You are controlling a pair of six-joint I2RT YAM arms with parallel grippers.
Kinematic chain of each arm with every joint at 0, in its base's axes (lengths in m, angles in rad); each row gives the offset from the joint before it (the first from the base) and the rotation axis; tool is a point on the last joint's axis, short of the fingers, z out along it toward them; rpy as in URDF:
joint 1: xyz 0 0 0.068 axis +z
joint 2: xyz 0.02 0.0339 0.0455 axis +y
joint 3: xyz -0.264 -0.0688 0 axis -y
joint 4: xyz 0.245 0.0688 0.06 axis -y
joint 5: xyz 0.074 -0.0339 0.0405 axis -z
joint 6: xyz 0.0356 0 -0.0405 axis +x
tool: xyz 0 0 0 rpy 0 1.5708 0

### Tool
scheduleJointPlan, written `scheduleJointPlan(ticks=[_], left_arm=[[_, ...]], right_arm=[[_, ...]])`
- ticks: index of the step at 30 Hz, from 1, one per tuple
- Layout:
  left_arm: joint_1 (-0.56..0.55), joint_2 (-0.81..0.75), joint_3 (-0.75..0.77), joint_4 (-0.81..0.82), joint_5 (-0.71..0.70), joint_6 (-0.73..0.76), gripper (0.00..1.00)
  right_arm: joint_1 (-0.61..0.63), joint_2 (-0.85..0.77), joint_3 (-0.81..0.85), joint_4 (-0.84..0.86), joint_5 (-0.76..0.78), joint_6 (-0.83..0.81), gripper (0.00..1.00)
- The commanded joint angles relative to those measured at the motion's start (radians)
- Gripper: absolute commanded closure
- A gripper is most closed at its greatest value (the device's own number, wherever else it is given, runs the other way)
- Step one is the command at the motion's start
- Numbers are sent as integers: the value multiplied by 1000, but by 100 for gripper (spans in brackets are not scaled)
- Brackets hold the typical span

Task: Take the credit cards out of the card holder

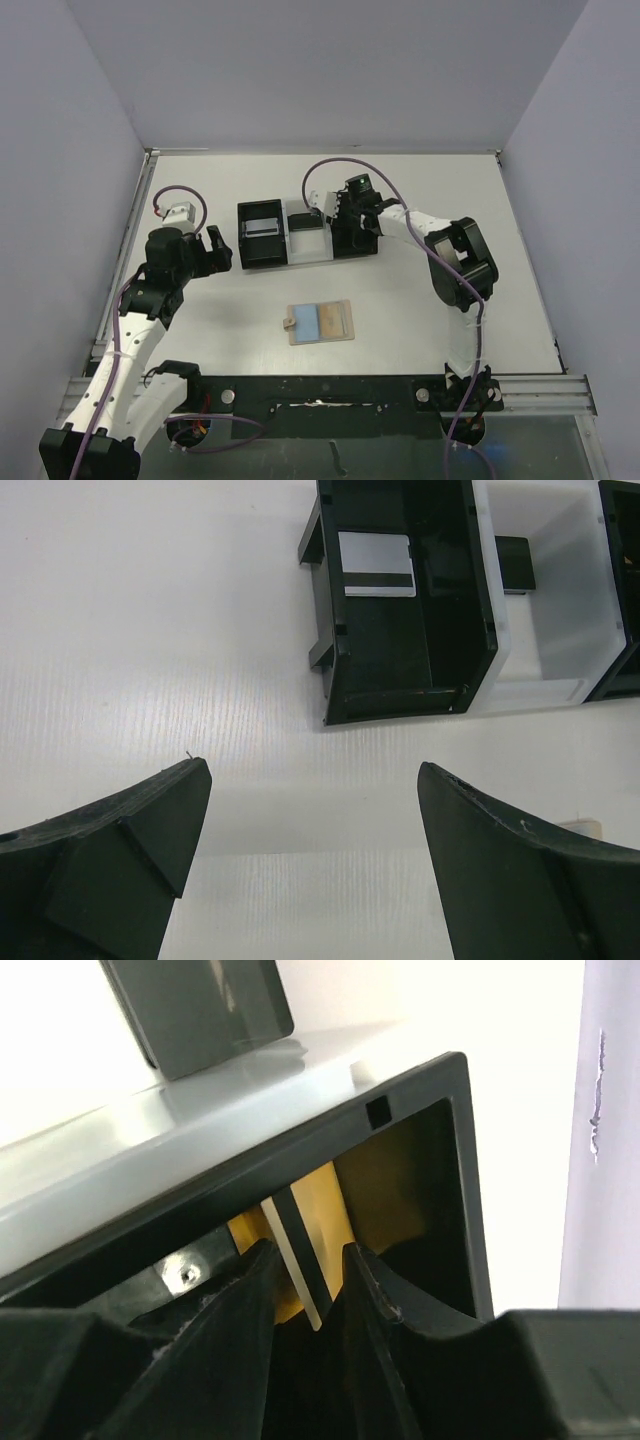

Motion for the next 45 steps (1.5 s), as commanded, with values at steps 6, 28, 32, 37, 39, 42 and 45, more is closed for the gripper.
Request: scheduleJointPlan(ticks=[6,28,32,37,39,42,45], left_arm=[[4,8,5,61,41,22,16],[4,27,10,57,64,30,16],[5,25,10,61,67,31,16],[4,22,9,59,67,32,16],[4,21,8,60,67,32,16],[4,24,8,58,68,32,16],[4,31,9,61,71,32,16]], right_arm=[[-13,27,71,-38,-23,10,63],[-25,-136,38,76,-48,204,48],[-24,-263,-73,219,-23,311,46],[-26,-433,-246,402,89,547,38],[-25,-482,-290,424,201,679,27],[-31,-503,-283,330,406,885,14],[-59,-475,-216,124,425,1050,9]])
